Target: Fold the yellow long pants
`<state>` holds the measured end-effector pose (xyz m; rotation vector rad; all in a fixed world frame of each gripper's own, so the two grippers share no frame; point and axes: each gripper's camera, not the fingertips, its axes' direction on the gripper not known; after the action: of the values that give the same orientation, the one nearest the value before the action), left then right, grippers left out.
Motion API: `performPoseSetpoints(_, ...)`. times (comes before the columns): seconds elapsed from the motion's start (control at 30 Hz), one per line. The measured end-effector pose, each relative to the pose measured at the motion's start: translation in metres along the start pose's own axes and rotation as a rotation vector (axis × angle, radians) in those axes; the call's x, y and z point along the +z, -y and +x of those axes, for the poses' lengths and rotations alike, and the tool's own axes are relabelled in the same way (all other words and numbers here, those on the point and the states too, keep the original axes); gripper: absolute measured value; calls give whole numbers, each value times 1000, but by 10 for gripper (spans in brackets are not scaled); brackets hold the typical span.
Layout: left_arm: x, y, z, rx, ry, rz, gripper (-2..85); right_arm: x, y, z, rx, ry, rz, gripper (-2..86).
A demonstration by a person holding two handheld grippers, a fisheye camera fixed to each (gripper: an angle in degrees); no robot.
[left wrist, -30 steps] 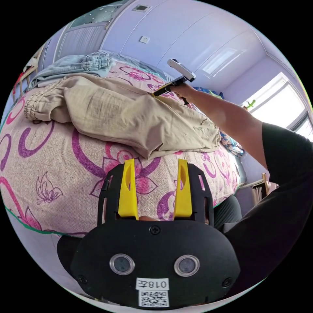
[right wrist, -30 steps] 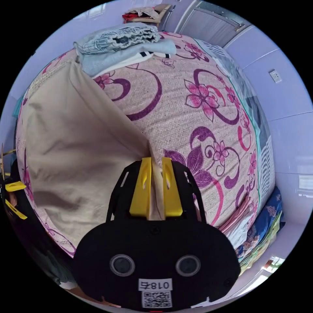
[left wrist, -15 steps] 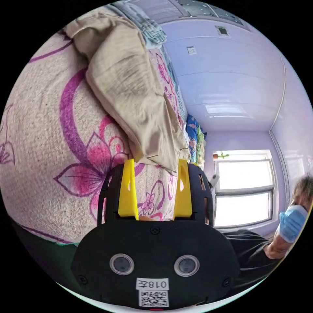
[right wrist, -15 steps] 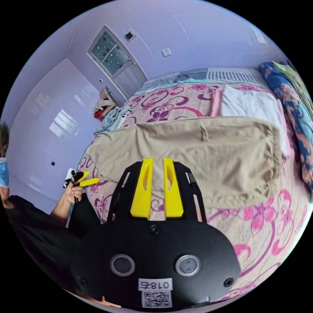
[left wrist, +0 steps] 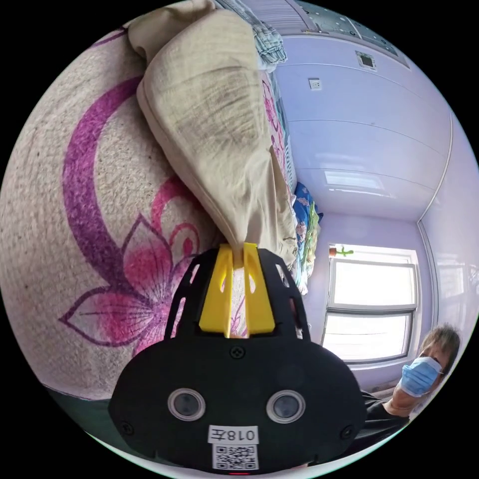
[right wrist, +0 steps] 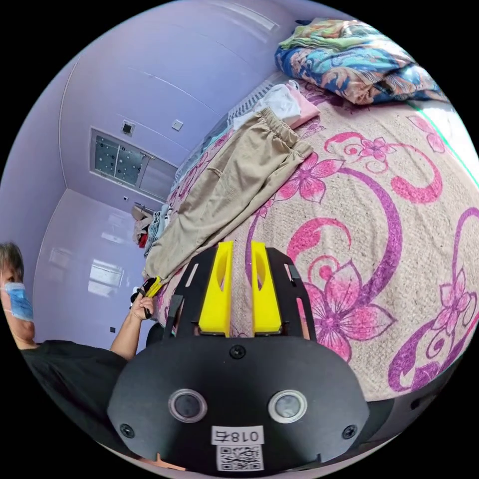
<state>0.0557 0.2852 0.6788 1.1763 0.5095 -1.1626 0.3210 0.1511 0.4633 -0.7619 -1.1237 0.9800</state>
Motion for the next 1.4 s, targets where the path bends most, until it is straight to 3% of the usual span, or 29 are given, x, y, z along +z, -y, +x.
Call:
performPoseSetpoints(0.17,-16,-12,-9,-17,-67,30,-8,-22,47,40,175,130,67,100)
performPoseSetpoints(0.33,-37,-17,3,46,-138,29,-9,-50,88,64,287,124,131,110)
performPoseSetpoints(0.5,-47,-21,2,65,-146,13,-10,-71,109,88,381,330,185,112)
performPoseSetpoints(0.83,-48,-28,-12,53,-129,0,-9,-105,140,70,308,273,115,112)
performPoseSetpoints(1.07,-53,-31,-2,73,-106,-2,-9,-124,146,42,283,34,6,12)
performPoseSetpoints(1.4,-102,-54,57,276,-100,-59,-9,-249,33,-2,149,162,122,7)
